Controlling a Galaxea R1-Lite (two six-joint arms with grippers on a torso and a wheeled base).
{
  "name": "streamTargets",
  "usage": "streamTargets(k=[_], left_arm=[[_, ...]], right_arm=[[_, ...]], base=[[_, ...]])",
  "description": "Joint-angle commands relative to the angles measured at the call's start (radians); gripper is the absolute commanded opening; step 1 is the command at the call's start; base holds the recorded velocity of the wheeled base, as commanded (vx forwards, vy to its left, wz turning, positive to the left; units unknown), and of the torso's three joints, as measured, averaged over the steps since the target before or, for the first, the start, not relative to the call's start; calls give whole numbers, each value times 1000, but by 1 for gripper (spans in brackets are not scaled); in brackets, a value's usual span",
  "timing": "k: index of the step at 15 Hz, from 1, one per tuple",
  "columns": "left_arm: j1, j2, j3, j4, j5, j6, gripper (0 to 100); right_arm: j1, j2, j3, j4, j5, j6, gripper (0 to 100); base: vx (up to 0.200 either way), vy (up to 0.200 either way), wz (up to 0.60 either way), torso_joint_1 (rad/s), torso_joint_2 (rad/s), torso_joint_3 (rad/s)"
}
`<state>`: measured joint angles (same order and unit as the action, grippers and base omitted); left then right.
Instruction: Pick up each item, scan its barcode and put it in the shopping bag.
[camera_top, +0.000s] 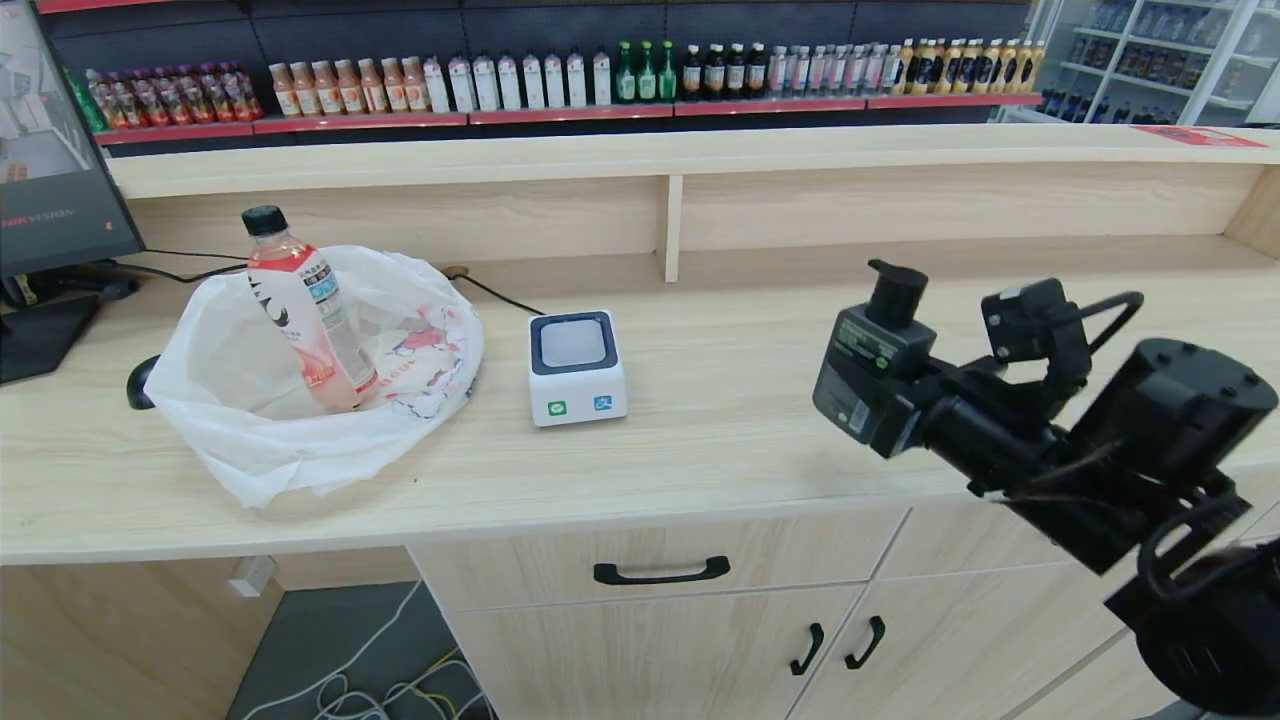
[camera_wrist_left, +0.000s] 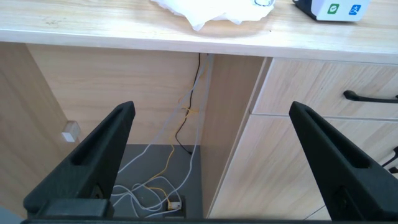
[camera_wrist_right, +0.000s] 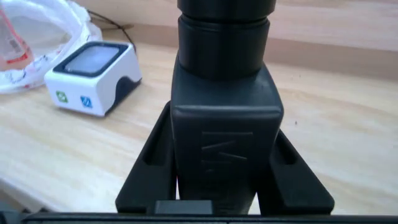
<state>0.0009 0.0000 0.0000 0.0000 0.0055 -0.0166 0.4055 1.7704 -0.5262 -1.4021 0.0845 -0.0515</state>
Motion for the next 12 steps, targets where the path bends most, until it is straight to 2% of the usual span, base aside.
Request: streamTargets(k=[1,5,8,12], left_arm=[[1,0,0,0,1,0,100],[1,0,0,0,1,0,100],[1,0,0,0,1,0,100],[1,0,0,0,1,0,100]], right_arm=[[9,-114,206,-92,-2,-27,0],[19,-184,311,-110,-2,-39,0],[21,-183,296,-110,9,-27,0],[58,-164,230,-120,58,82,0]], base=[[0,0,0,0,0,0],[0,0,0,0,0,0],[0,0,0,0,0,0],[0,0,0,0,0,0]])
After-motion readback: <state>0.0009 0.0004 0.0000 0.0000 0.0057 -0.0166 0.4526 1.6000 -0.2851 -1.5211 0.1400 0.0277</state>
